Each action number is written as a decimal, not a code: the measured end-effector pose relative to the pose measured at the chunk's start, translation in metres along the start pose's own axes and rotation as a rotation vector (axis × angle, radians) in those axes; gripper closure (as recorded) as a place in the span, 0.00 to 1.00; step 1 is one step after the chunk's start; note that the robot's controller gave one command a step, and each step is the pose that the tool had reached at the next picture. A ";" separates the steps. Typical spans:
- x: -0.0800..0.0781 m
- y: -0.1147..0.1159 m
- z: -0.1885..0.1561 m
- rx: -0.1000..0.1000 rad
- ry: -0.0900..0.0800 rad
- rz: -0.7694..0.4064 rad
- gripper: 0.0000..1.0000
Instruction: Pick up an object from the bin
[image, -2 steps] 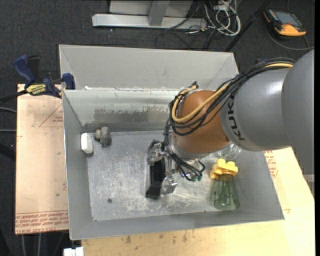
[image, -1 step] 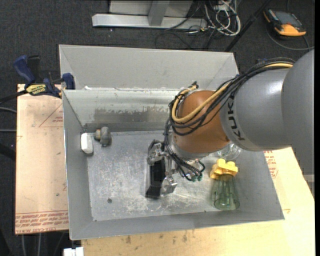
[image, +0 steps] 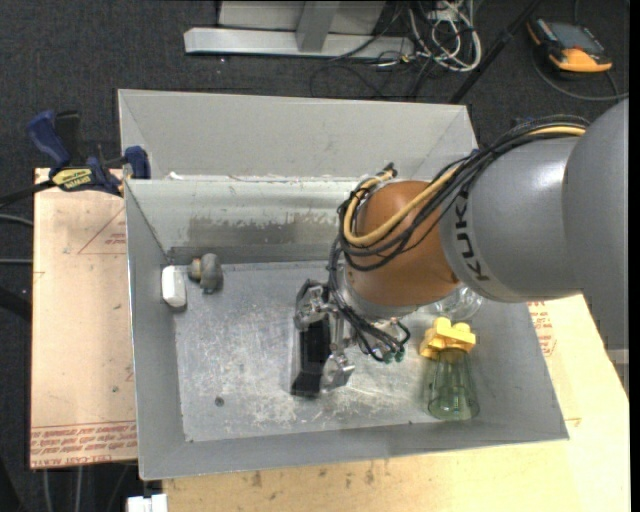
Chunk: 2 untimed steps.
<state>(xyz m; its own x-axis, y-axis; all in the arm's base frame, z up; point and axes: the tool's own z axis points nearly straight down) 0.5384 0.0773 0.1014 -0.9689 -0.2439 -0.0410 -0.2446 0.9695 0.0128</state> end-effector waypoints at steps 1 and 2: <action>0.000 0.000 0.000 0.000 0.000 0.000 1.00; 0.000 0.000 0.000 0.000 0.000 0.000 1.00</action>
Offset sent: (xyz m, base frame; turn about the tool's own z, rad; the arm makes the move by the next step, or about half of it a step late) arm 0.0202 0.0005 0.2145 -0.2489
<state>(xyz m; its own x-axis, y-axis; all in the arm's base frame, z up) 0.5384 0.0773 0.1013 -0.9689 -0.2439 -0.0410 -0.2446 0.9695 0.0128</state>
